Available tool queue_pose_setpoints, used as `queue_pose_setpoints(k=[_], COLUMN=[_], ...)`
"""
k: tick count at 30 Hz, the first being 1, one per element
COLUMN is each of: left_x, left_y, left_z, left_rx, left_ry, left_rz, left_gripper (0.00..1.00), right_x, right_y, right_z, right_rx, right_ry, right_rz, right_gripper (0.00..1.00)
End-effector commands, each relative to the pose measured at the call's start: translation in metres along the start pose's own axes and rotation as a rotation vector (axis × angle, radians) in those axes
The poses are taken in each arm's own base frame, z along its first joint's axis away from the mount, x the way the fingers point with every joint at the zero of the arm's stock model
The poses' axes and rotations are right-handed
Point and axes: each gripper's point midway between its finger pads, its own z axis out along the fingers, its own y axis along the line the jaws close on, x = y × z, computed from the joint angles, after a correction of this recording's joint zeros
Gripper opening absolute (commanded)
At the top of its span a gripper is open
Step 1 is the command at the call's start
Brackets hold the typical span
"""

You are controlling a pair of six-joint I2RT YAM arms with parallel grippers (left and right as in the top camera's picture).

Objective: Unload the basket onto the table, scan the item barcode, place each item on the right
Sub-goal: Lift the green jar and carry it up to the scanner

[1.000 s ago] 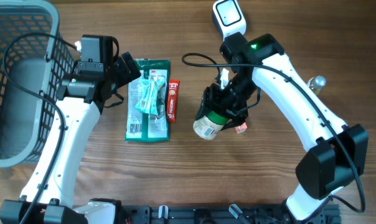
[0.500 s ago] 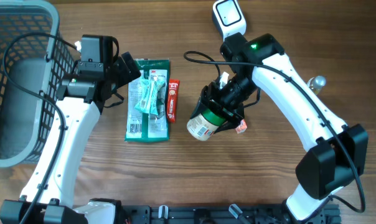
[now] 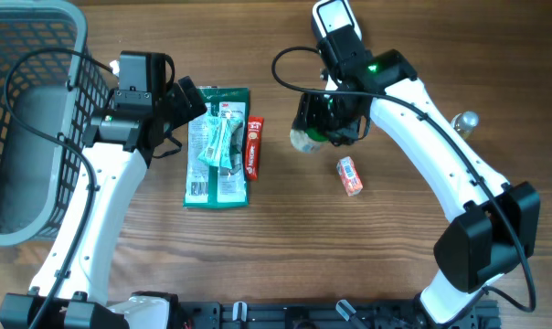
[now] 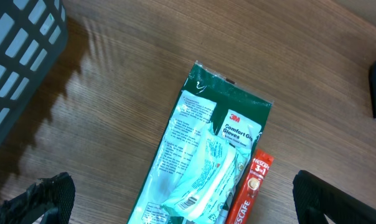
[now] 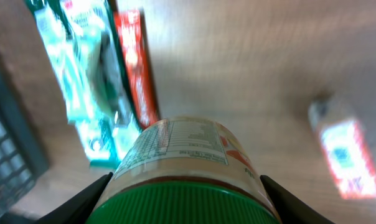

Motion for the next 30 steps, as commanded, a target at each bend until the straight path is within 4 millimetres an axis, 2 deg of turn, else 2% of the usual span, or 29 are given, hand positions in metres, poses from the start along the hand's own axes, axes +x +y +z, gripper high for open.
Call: queue_pose_setpoints(k=[1, 4, 6, 9, 15, 16, 18, 21, 23, 26, 29, 30], left_x=[-0.006, -0.006, -0.006, -0.006, -0.006, -0.006, -0.006, -0.006, -0.006, -0.006, -0.006, -0.006], left_y=[0.0, 0.0, 0.0, 0.0, 0.0, 0.0, 0.0, 0.0, 0.0, 0.0, 0.0, 0.0], left_z=[-0.004, -0.004, -0.004, -0.004, -0.004, -0.004, -0.004, -0.004, -0.004, -0.004, -0.004, -0.004], left_rx=[0.001, 0.001, 0.001, 0.0, 0.001, 0.001, 0.001, 0.001, 0.001, 0.0, 0.001, 0.001], left_ry=[-0.017, -0.017, -0.018, -0.017, -0.018, -0.017, -0.017, -0.018, -0.018, -0.017, -0.017, -0.017], left_rz=[-0.004, -0.004, -0.003, -0.004, -0.004, -0.004, -0.003, -0.004, -0.003, -0.004, -0.004, -0.004], left_gripper=[1.0, 1.0, 1.0, 1.0, 1.0, 1.0, 1.0, 1.0, 1.0, 1.0, 1.0, 1.0], right_x=[-0.019, -0.036, -0.056, -0.081, -0.15, -0.164, -0.187, -0.209, -0.221, -0.238, -0.252, -0.259], right_y=[0.003, 0.004, 0.011, 0.001, -0.012, -0.017, -0.018, -0.018, -0.025, -0.033, -0.04, -0.044], right_z=[-0.011, -0.045, -0.074, -0.085, -0.075, -0.074, -0.066, -0.042, -0.025, -0.003, 0.012, 0.017], right_rx=[0.012, 0.029, 0.016, 0.103, 0.32, 0.373, 0.409, 0.398, 0.415, 0.405, 0.402, 0.399], right_ry=[-0.082, -0.143, -0.225, -0.336, -0.56, -0.606, -0.678, -0.715, -0.713, -0.73, -0.757, -0.773], right_rz=[-0.179, -0.191, -0.263, -0.307, -0.427, -0.427, -0.404, -0.396, -0.413, -0.4, -0.385, -0.376], right_gripper=[0.13, 0.13, 0.13, 0.16, 0.17, 0.12, 0.11, 0.15, 0.23, 0.27, 0.27, 0.21])
